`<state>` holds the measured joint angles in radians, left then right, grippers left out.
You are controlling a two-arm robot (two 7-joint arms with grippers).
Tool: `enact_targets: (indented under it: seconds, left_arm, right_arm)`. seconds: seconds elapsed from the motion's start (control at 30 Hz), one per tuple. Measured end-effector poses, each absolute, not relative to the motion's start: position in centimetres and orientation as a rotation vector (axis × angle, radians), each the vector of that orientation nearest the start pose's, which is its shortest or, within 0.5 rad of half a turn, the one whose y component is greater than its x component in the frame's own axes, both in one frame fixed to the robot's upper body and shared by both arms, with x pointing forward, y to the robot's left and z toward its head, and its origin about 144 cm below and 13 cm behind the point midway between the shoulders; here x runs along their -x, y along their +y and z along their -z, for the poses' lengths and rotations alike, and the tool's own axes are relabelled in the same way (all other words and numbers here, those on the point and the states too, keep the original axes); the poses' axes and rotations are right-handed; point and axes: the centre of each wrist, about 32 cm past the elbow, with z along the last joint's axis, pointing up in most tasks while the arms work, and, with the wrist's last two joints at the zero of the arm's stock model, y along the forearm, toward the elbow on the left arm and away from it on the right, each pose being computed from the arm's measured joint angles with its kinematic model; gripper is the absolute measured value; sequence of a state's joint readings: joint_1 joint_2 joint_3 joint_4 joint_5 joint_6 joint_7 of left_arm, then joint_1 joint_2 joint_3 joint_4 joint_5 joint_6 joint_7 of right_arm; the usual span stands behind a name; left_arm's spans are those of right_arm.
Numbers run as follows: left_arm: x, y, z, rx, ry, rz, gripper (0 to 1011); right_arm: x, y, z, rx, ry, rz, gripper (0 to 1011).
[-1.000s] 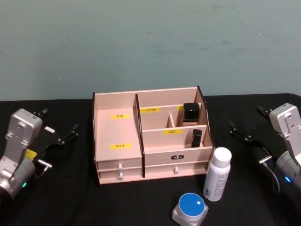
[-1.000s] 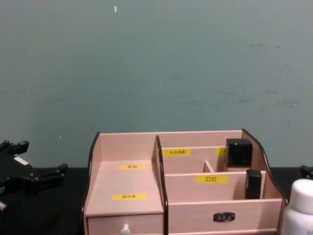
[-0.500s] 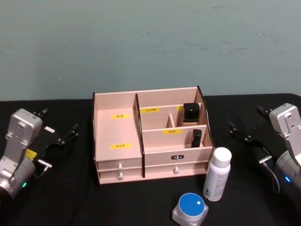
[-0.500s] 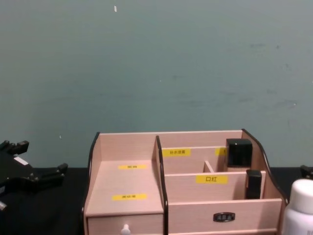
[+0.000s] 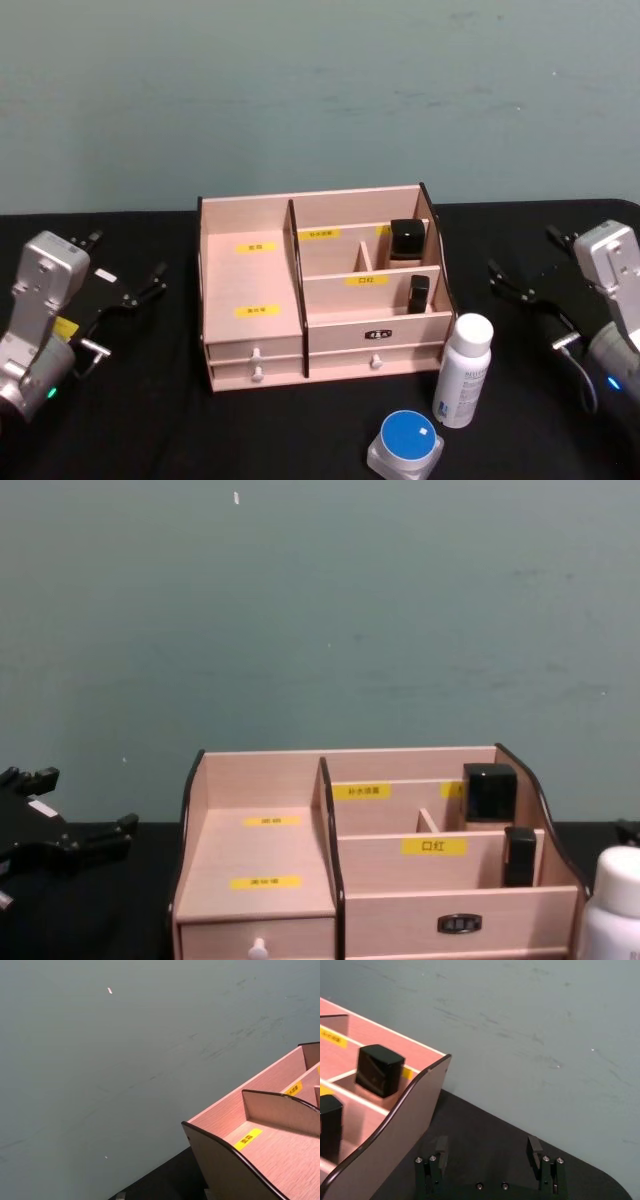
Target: Pick up the facial cleanser and watermelon frost from the table and place them into the tiered storage box.
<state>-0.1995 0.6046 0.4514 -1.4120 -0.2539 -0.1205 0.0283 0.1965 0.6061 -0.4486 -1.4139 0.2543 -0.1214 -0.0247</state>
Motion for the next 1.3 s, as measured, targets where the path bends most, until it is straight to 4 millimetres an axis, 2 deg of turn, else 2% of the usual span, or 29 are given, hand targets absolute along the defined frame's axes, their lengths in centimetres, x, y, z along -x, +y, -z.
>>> enact_targets:
  seconds: [0.27,0.83,1.3]
  left_arm:
    - [-48.9,31.0,-114.0,-0.304,-0.285,-1.248,1010]
    - [-48.9,31.0,-114.0,-0.305,-0.285,-1.248,1010]
    - [-48.9,31.0,-114.0,-0.304,-0.285,-1.248,1010]
  right_arm:
    - [-47.1,-32.1,-114.3,0.262,-0.235,1.214,1002]
    - [-43.3,-32.1,-117.7,0.225,-0.243,1.206,1002]
    - [-37.9,-31.4,-120.9,0.202,-0.209,1.169,1002]
